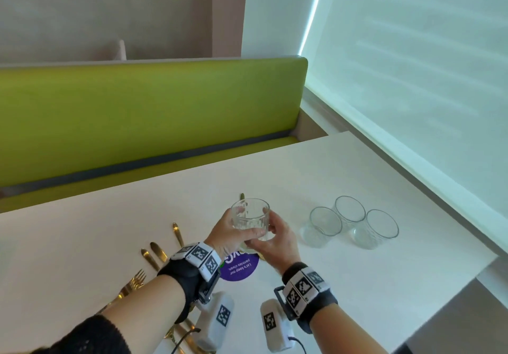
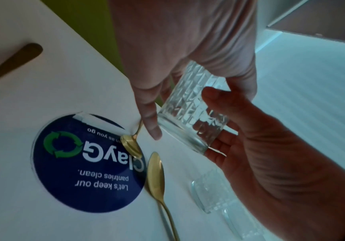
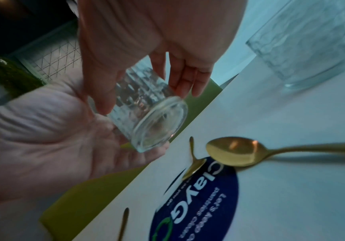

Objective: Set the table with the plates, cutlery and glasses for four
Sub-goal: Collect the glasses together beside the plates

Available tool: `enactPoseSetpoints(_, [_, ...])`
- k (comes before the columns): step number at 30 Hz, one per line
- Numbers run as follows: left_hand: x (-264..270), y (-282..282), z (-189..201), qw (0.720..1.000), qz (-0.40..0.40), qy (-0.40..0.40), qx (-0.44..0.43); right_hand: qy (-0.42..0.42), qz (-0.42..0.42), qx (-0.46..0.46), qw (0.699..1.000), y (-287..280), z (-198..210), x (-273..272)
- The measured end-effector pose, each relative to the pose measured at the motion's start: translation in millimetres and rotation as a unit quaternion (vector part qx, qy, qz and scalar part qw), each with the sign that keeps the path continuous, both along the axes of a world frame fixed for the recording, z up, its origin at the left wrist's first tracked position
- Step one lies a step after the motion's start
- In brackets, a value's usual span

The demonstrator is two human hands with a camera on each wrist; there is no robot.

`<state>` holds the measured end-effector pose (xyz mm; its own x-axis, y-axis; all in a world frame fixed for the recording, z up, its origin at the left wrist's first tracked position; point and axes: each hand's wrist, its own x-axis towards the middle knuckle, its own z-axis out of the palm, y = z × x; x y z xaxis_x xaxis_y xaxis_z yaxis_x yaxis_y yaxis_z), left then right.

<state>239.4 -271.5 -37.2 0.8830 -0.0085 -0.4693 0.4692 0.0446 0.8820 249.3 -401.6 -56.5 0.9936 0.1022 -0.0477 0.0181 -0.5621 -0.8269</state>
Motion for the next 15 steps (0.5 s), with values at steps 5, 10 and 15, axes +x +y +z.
enactPoseSetpoints(5, [4,-3,-13,0.998,0.031,0.002,0.058,0.103,-0.049,-0.051,0.992,-47,2,-5])
enactPoseSetpoints(10, [10,7,-16,0.996,0.059,-0.007,0.061,0.120,-0.287,-0.050,0.949,-100,-19,-4])
enactPoseSetpoints(15, [12,15,-21,0.995,0.079,-0.013,0.065,0.105,-0.308,-0.014,0.945,-113,-40,22])
